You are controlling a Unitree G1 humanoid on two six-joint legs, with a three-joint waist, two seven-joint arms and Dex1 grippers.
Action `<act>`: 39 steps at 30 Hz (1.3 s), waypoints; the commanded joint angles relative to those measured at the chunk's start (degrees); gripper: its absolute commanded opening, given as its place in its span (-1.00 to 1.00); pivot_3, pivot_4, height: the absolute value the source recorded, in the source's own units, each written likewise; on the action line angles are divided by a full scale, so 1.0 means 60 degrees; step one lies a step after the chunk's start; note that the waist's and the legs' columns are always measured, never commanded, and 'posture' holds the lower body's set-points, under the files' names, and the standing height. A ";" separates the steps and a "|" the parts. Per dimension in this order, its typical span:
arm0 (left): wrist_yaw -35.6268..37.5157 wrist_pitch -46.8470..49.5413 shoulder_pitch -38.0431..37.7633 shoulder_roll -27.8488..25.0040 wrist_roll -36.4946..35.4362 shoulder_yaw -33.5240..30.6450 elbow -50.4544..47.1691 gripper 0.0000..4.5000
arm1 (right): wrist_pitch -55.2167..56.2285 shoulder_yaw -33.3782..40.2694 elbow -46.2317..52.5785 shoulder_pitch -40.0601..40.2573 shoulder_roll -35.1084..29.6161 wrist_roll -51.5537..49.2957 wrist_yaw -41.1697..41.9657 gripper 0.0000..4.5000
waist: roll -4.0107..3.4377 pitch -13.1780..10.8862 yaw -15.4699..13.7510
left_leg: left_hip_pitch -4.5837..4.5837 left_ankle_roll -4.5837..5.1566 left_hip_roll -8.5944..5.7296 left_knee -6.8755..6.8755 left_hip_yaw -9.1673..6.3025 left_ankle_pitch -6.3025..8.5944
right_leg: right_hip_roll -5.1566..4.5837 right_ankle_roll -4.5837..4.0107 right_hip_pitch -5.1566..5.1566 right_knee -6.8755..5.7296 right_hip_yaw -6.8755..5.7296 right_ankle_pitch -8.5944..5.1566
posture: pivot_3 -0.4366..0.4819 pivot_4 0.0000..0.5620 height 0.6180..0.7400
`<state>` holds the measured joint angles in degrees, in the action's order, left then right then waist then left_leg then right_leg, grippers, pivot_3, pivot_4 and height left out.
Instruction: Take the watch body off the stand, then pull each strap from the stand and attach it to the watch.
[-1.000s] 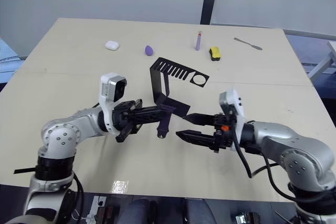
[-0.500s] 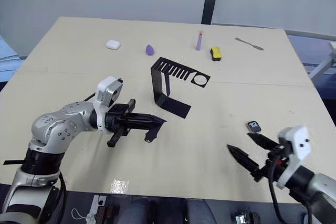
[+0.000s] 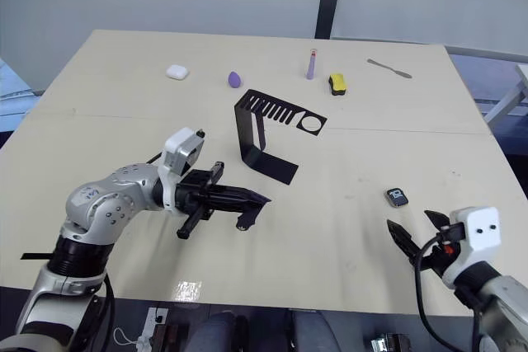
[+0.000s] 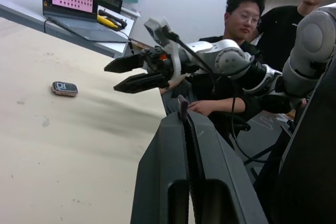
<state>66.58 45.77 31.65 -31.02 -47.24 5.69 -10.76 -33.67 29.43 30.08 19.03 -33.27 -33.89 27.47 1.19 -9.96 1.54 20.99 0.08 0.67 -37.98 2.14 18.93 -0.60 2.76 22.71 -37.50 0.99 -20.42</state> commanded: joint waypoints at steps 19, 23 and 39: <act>-0.0362 0.0065 0.0346 0.0041 -0.0002 -0.0301 -0.0200 -1.00 | 0.1103 -0.1261 -0.3511 -0.2778 -0.0116 0.1531 0.0275 0.99 | -0.0042 -0.0010 0.0000 | -0.0005 0.0003 -0.0006 -0.0021 -0.0001 -0.0006 | 0.0002 -0.0004 0.0003 -0.0042 0.0003 0.0002 | -0.05 -0.47 1.00; -0.0585 0.0090 0.0310 0.0143 -0.0011 -0.0271 -0.0367 -1.00 | 0.1188 -0.1361 -0.3633 -0.2847 -0.0077 0.1577 0.0287 0.99 | -0.0044 -0.0010 -0.0001 | 0.0001 0.0003 -0.0006 -0.0023 0.0000 -0.0006 | 0.0000 -0.0004 0.0003 -0.0041 0.0003 0.0002 | -0.05 -0.47 1.00; -0.0879 0.0112 0.0322 0.0315 -0.0036 -0.0238 -0.0522 -1.00 | 0.1272 -0.1487 -0.4518 -0.3188 0.0154 0.1647 0.0309 0.63 | -0.0045 -0.0010 0.0007 | -0.0006 0.0000 -0.0007 -0.0031 0.0001 -0.0008 | 0.0001 -0.0004 0.0003 -0.0051 0.0004 0.0003 | -0.05 -0.47 1.00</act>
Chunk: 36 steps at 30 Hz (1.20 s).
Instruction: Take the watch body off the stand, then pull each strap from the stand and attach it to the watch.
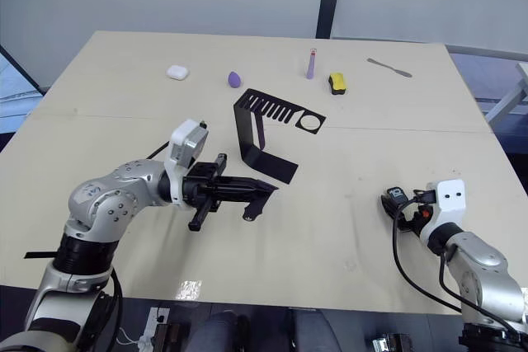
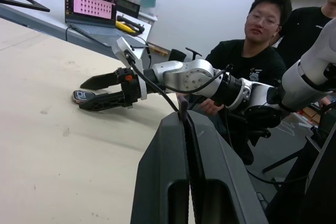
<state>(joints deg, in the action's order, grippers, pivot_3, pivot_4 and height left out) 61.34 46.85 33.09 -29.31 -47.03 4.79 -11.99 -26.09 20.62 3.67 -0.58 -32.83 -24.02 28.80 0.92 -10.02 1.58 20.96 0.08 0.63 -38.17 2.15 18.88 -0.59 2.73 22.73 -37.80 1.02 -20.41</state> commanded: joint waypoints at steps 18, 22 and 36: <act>-0.0012 -0.0122 0.0160 0.0101 -0.0021 -0.0105 -0.0235 -1.00 | 0.0027 -0.0063 -0.0137 0.0184 0.0244 0.0050 0.0018 0.20 | 0.0000 0.0001 0.0002 | -0.0002 -0.0001 0.0000 -0.0003 0.0000 -0.0001 | 0.0002 0.0000 -0.0002 -0.0005 0.0000 0.0000 | -0.05 -0.47 1.00; -0.0002 -0.0140 0.0192 0.0093 -0.0005 -0.0119 -0.0204 -1.00 | 0.0045 -0.0045 -0.0150 0.0207 0.0294 0.0043 0.0007 0.20 | 0.0000 0.0001 0.0000 | -0.0002 -0.0001 0.0000 -0.0003 0.0000 -0.0001 | 0.0002 0.0000 -0.0001 -0.0006 0.0000 0.0000 | -0.05 -0.47 1.00; 0.0083 -0.1142 0.0078 -0.0136 0.0887 -0.0072 -0.0095 -1.00 | -0.0682 0.0072 0.1602 0.0733 -0.0320 -0.0615 0.0610 -0.29 | -0.0007 0.0002 -0.0012 | -0.0003 -0.0002 0.0000 -0.0002 0.0000 -0.0001 | 0.0002 0.0000 -0.0001 -0.0009 0.0000 0.0000 | -0.05 -0.47 1.00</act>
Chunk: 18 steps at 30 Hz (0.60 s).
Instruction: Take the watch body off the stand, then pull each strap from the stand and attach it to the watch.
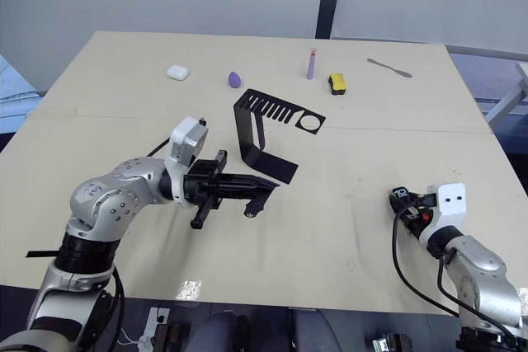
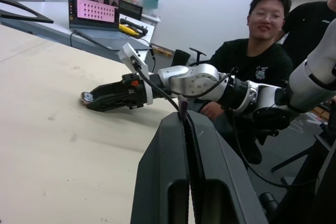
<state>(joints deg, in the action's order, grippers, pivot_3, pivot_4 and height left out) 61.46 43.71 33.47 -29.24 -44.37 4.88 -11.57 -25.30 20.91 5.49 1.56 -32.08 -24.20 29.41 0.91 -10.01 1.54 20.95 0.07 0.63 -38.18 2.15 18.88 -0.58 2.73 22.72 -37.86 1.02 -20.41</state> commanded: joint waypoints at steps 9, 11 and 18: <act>0.1382 -0.4868 -0.0280 -0.0750 0.3371 0.0937 0.0303 -1.00 | -0.5187 -0.0434 0.4748 -0.0044 -0.1665 -0.4585 0.0812 -0.29 | -0.0021 -0.0001 -0.0006 | 0.0001 0.0000 0.0001 0.0001 -0.0001 0.0000 | 0.0001 0.0000 0.0001 0.0005 0.0004 0.0000 | -0.05 -0.47 1.00; 0.1573 -0.5861 -0.0269 -0.0725 0.3912 0.1123 0.0534 -1.00 | -0.6058 -0.0705 0.4866 -0.0631 -0.1681 -0.5458 0.0535 -0.29 | -0.0021 -0.0001 -0.0008 | 0.0005 0.0005 0.0000 0.0000 -0.0001 0.0001 | -0.0002 0.0000 0.0002 0.0012 0.0004 0.0000 | -0.05 -0.47 1.00; 0.1836 -0.7931 0.0020 -0.0476 0.4839 0.1380 0.1228 -1.00 | -0.8124 -0.1223 0.3523 -0.2614 -0.1105 -0.8935 -0.1199 -0.29 | -0.0013 -0.0005 -0.0001 | 0.0018 0.0021 0.0000 -0.0007 -0.0003 0.0005 | -0.0007 -0.0001 0.0005 0.0018 0.0003 0.0001 | -0.05 -0.47 1.00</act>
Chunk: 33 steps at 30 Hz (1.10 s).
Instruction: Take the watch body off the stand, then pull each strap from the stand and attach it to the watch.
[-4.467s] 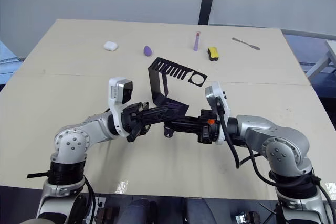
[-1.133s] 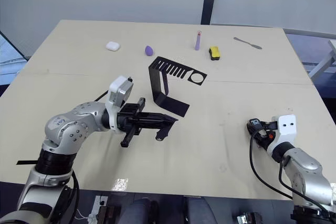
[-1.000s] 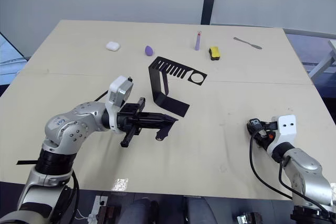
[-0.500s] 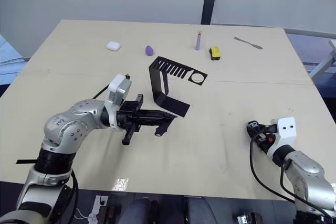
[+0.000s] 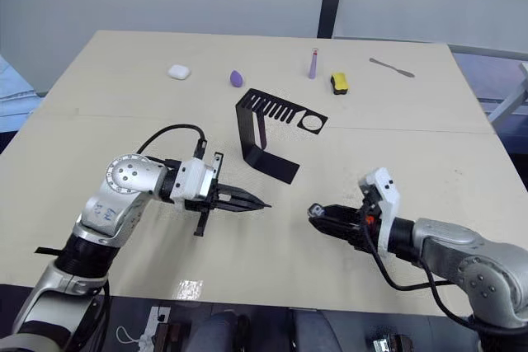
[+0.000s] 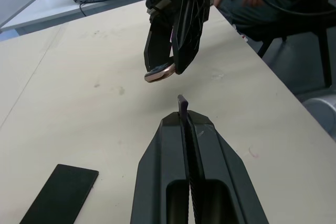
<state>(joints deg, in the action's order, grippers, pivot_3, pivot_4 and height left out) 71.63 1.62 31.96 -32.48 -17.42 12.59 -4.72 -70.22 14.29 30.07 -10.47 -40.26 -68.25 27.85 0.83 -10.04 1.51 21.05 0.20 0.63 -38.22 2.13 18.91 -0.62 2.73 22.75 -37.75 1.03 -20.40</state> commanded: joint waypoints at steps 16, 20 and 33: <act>-0.0017 -0.2683 0.0409 0.0261 0.1202 0.0289 0.0991 -1.00 | -0.1129 -0.1537 -0.2706 -0.2138 -0.0123 -0.4160 -0.3267 -0.29 | 0.0000 0.0000 0.0011 | 0.0025 0.0057 0.0001 -0.0009 -0.0001 0.0029 | -0.0004 0.0006 0.0009 -0.0015 -0.0005 0.0004 | -0.05 -0.47 1.00; -0.0165 -0.2550 0.0354 0.0321 0.1297 0.0342 0.0937 -1.00 | -0.1057 -0.1658 -0.2755 -0.2215 -0.0100 -0.4211 -0.3504 -0.29 | 0.0000 0.0000 0.0017 | 0.0025 0.0058 0.0001 -0.0009 -0.0001 0.0030 | -0.0004 0.0006 0.0009 -0.0015 -0.0006 0.0004 | -0.05 -0.47 1.00; -0.0361 -0.2341 0.0279 0.0492 0.1525 0.0438 0.0938 -1.00 | -0.0701 -0.1937 -0.2885 -0.2432 -0.0148 -0.4952 -0.4160 -0.29 | 0.0000 0.0000 0.0020 | 0.0025 0.0061 0.0001 -0.0008 -0.0001 0.0031 | -0.0004 0.0006 0.0009 -0.0014 -0.0006 0.0004 | -0.05 -0.47 1.00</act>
<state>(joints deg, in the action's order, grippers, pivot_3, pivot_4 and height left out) 70.23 -12.72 33.66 -29.81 -7.91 15.10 2.45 -75.69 2.46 12.60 -24.12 -40.50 -95.52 4.05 0.82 -10.04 1.63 21.20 0.56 0.64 -38.27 2.12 19.09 -0.64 2.76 22.81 -37.84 0.99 -20.38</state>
